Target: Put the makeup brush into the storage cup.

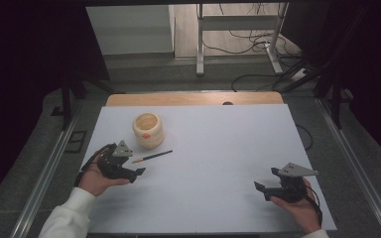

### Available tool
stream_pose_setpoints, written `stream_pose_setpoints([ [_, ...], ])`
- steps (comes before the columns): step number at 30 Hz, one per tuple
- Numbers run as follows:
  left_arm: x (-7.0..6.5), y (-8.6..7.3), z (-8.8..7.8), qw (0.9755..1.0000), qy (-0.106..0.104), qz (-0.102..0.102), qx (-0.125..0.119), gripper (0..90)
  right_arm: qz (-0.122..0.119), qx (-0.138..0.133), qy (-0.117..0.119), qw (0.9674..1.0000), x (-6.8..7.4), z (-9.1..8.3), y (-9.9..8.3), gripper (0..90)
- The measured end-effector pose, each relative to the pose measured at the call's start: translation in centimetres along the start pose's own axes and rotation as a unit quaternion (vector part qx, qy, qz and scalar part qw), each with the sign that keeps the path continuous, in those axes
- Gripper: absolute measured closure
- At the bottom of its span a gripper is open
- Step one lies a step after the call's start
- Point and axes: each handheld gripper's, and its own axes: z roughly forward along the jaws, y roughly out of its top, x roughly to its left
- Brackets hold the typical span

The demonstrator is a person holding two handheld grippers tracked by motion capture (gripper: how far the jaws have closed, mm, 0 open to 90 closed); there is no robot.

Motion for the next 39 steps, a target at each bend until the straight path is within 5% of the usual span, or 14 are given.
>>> stream_pose_setpoints([
  [17, 2.1, 0.9, 1.0, 0.9988, -0.029, 0.016, 0.038, 23.9, 0.000, 0.001, -0.002, 1.0000, -0.1, 0.0, 0.0, 15.5],
  [39, 3.1, 1.1, 2.7, 0.9951, -0.032, 0.042, 0.083, 21.0, -0.003, 0.003, -0.002, 1.0000, -0.1, 0.1, 0.0, 15.4],
])
